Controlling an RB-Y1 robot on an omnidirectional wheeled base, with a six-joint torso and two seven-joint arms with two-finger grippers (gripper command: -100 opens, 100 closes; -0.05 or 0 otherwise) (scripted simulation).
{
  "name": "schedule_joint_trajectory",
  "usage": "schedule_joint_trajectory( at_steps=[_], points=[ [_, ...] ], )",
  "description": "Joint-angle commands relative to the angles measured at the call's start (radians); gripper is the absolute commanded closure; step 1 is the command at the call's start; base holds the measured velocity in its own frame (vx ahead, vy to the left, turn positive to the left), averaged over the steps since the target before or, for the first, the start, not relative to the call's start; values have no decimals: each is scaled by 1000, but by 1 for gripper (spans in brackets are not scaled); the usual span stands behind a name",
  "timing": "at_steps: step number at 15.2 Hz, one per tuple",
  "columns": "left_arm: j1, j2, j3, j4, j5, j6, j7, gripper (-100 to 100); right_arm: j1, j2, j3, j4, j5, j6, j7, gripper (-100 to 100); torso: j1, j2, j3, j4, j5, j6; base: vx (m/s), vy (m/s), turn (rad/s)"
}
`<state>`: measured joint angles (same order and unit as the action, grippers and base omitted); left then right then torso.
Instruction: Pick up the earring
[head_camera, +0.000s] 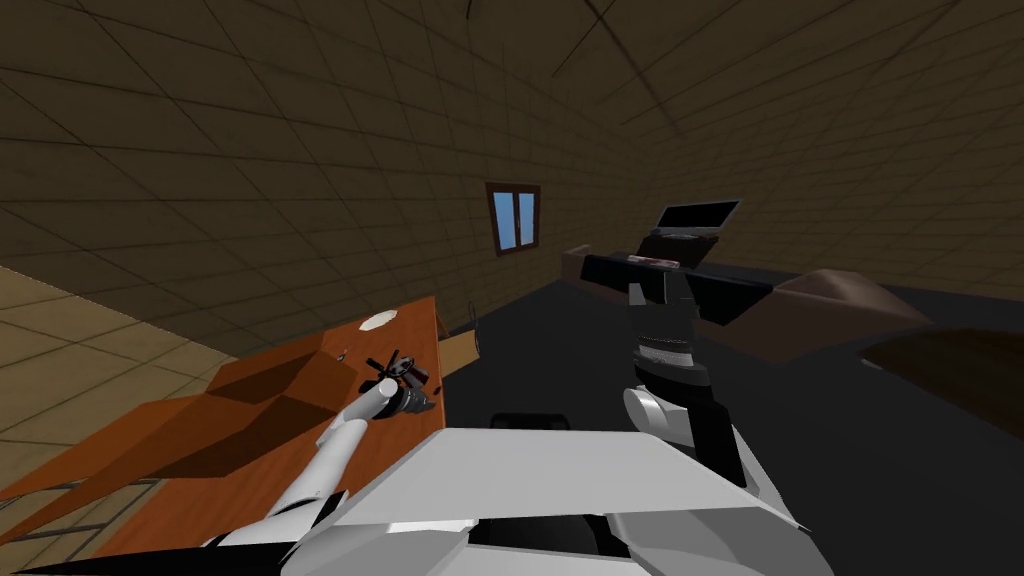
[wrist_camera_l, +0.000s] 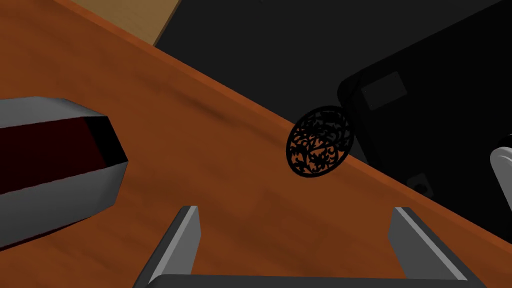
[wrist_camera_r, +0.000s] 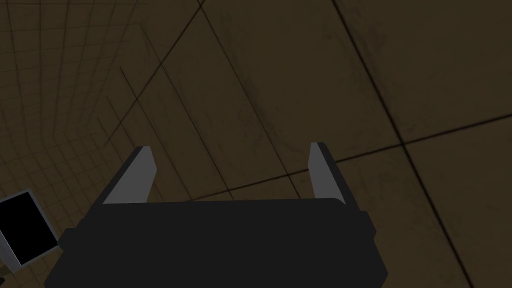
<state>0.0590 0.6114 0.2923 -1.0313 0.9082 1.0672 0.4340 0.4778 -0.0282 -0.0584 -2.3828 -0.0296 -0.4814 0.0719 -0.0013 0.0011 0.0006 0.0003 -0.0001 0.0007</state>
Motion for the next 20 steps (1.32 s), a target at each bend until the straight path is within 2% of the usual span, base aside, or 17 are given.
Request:
schedule_joint_trajectory(
  at_steps=[1,6,7,8,12,13,14,15,20],
  points=[
    [0,-4,13,35,8,-23,-18,-100,0,0,0,0,0,0,0,0,0,0,0,0,0,0,-32,21,-147],
    [2,-12,37,96,23,-60,-49,-100,0,0,0,0,0,0,0,0,1,1,1,0,0,0,-24,10,-117],
    [-2,-8,30,85,19,-48,-42,-100,0,0,0,0,0,0,0,0,1,1,1,0,0,0,-13,6,-66],
    [1,-6,19,50,11,-32,-26,100,0,0,0,0,0,0,0,0,0,1,0,0,0,0,5,2,188],
    [-2,1,-5,-11,-4,5,5,100,0,0,0,0,0,0,0,0,-1,-3,-1,0,0,-1,30,-14,204],
    [-3,5,-17,-42,-11,24,21,100,0,0,0,0,0,0,0,0,-1,-3,-2,-1,0,-1,32,-16,194],
    [1,1,-6,-21,-6,7,9,100,0,0,0,0,0,0,0,0,-1,-3,-2,-1,0,-1,19,-13,84],
    [-3,4,-8,-25,-10,16,22,-100,0,0,0,0,0,0,0,0,-1,-3,-1,-1,0,-1,76,-63,-55],
    [-9,9,-9,-26,-14,23,37,-100,0,0,0,0,0,0,0,0,-11,-10,-6,-2,-2,0,130,-137,-49]
  ],
)
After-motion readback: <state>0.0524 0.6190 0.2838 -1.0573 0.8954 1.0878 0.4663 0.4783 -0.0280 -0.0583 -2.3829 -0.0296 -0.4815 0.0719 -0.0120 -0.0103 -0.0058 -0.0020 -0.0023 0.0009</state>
